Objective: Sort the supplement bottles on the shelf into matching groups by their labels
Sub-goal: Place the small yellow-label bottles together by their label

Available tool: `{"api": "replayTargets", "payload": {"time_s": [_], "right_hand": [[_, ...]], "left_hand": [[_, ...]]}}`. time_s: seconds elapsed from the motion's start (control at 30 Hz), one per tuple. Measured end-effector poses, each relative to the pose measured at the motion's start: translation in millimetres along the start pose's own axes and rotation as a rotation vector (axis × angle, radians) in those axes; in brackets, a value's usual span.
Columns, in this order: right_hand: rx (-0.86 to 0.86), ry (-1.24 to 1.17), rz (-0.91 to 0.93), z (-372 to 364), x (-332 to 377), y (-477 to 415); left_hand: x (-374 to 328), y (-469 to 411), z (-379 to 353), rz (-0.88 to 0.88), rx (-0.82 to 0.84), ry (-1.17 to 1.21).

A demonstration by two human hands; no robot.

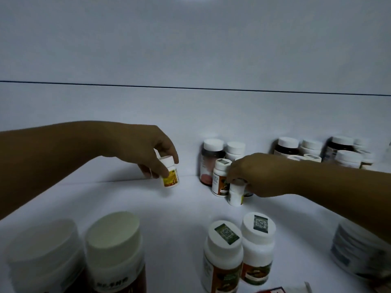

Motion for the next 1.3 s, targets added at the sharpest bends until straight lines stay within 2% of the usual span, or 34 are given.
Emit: {"api": "replayTargets", "payload": {"time_s": [0.17, 0.23, 0.33, 0.47, 0.6, 0.77, 0.93, 1.1, 1.3], "right_hand": [[-0.017, 0.093, 0.078, -2.8, 2.7, -7.4], [-0.044, 0.001, 0.048, 8.6, -2.1, -4.1], [-0.168, -0.264, -0.016, 37.6, -22.9, 15.8], [-0.264, -0.504, -0.001, 58.5, -51.9, 59.7], [-0.378, -0.7, 0.005, 54.0, -89.0, 118.7], [-0.473, -0.689, -0.066, 26.9, -155.8, 205.4], [-0.446, -0.768, -0.127, -6.3, -213.5, 265.4], [-0.372, -0.755, -0.187, -48.0, -251.1, 297.0], [-0.195, -0.704, -0.175, -96.3, -250.7, 301.8]], "left_hand": [[-7.1, 5.9, 4.2, -0.02, -0.001, 0.057], [-13.0, 8.6, 6.8, -0.028, -0.032, 0.077], [-32.7, 14.7, 11.1, -0.041, -0.092, 0.099], [-85.9, 11.7, 2.6, -0.046, -0.161, 0.099], [-160.7, -11.2, -40.1, -0.107, -0.197, 0.063], [-260.5, -54.8, -94.8, -0.181, -0.23, 0.032], [-325.0, -97.9, -135.2, -0.206, -0.23, 0.01], [-359.9, -140.9, -172.7, -0.143, -0.125, 0.021], [-367.8, -186.9, -215.4, -0.072, 0.017, -0.202]]}}
Point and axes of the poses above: each hand's wrist, its own y-axis away from the middle knuckle, its own z-axis out of the back of the hand, x = y × z, the point moved 4 cm from there along -y, towards the middle knuckle, and after that the axes turned 1 degree about y, right-handed, at the moved point
